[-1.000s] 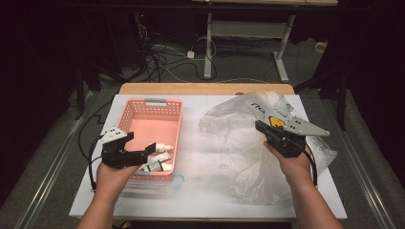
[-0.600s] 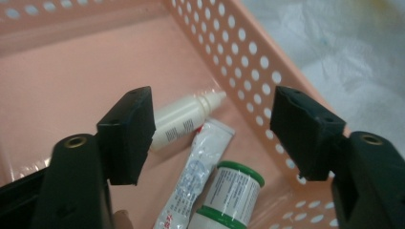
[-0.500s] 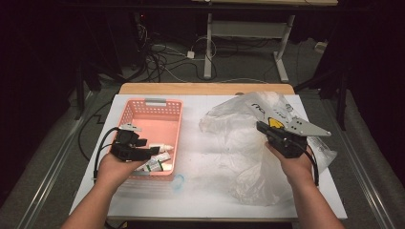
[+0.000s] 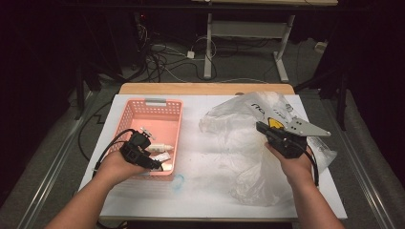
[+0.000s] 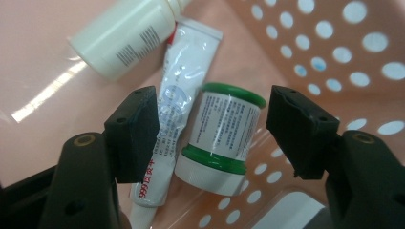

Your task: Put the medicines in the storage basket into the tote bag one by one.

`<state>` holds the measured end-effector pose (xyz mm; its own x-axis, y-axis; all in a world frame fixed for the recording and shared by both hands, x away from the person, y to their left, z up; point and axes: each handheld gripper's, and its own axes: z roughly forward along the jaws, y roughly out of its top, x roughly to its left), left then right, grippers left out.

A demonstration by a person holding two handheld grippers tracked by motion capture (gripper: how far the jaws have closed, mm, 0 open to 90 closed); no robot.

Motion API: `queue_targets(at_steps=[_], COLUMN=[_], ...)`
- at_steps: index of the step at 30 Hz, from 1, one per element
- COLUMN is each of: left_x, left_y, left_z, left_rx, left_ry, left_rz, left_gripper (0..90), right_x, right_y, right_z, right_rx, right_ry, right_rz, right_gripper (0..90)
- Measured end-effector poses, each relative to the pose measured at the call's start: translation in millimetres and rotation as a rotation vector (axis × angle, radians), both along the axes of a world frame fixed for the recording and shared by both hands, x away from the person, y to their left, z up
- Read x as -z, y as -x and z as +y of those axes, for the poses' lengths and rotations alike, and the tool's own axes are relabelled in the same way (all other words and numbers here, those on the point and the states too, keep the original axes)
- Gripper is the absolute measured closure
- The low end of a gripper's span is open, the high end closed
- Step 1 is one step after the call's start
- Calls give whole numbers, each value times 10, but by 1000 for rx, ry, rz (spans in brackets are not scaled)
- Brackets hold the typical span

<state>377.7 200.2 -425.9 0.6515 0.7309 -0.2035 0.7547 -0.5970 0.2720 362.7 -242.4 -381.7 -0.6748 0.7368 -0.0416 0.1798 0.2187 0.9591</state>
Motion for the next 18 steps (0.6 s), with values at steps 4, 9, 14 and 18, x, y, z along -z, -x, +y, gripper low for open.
queue_targets(at_steps=[4, 9, 14, 18], left_x=[13, 34, 78, 100], left_y=[-57, -133, -139, -165], left_z=[-24, -55, -138, -173], left_rx=[22, 43, 78, 86], left_ry=[-4, -18, -83, -105], left_rz=[42, 76, 77, 94], left_gripper=[404, 432, 489, 487], right_x=[-1, -4, -6, -8], right_y=[-1, 6, 8, 8], right_z=[-12, -15, -36, -44], right_rx=[-1, -3, 3, 5], right_ry=[-3, -9, -18, -24], right_rz=[0, 5, 6, 6], right_gripper=[900, 900, 900, 900])
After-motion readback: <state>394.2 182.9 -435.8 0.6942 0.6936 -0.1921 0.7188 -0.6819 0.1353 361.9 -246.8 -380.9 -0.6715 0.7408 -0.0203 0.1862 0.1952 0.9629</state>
